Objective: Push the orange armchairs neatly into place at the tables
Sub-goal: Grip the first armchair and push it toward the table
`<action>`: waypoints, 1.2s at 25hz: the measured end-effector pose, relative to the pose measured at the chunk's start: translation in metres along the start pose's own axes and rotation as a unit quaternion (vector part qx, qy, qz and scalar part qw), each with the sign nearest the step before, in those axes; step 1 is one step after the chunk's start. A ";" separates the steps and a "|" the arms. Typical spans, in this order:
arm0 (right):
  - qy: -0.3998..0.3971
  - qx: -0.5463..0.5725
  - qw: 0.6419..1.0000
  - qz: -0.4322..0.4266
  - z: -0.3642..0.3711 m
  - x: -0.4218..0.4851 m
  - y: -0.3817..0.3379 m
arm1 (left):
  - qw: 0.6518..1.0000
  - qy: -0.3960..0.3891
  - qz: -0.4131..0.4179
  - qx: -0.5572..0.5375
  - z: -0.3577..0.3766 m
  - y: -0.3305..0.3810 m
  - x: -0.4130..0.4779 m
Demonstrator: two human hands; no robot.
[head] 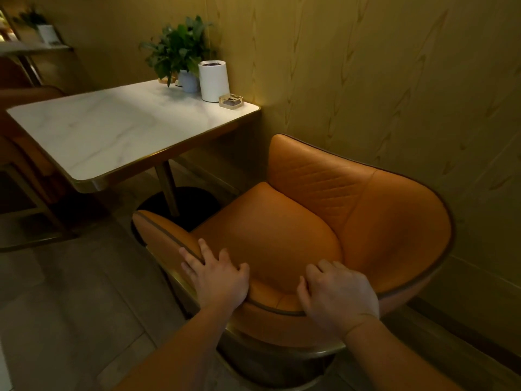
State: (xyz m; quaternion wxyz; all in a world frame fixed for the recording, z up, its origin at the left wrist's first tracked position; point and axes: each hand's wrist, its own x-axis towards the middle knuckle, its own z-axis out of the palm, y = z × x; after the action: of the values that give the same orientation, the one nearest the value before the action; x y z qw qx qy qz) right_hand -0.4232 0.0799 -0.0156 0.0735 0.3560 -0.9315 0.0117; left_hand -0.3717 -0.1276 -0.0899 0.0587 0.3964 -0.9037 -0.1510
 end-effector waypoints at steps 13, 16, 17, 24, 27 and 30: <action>-0.032 0.037 0.999 0.002 0.006 0.045 -0.007 | 1.000 -0.003 0.005 -0.007 -0.002 -0.002 0.051; -0.027 0.026 0.999 0.009 0.009 0.054 -0.009 | 1.000 -0.001 0.001 0.004 -0.001 -0.002 0.060; -0.029 0.023 0.999 0.010 0.009 0.053 -0.010 | 1.000 -0.005 -0.001 0.007 -0.002 -0.002 0.058; -0.024 0.008 0.999 0.028 0.004 0.051 -0.012 | 1.000 -0.024 0.013 0.016 -0.010 0.000 0.055; -0.010 0.001 0.999 0.033 0.005 0.050 -0.012 | 0.999 -0.033 0.019 0.018 -0.009 -0.003 0.056; 0.015 -0.020 0.999 0.027 0.007 0.048 -0.012 | 0.995 -0.093 0.034 0.015 -0.020 -0.009 0.057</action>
State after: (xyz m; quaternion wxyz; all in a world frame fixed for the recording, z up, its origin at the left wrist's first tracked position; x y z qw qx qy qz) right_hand -0.4513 0.0390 -0.0162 0.0940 0.3292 -0.9396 0.0005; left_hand -0.3997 -0.1795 -0.0746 -0.0266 0.3503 -0.9204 -0.1713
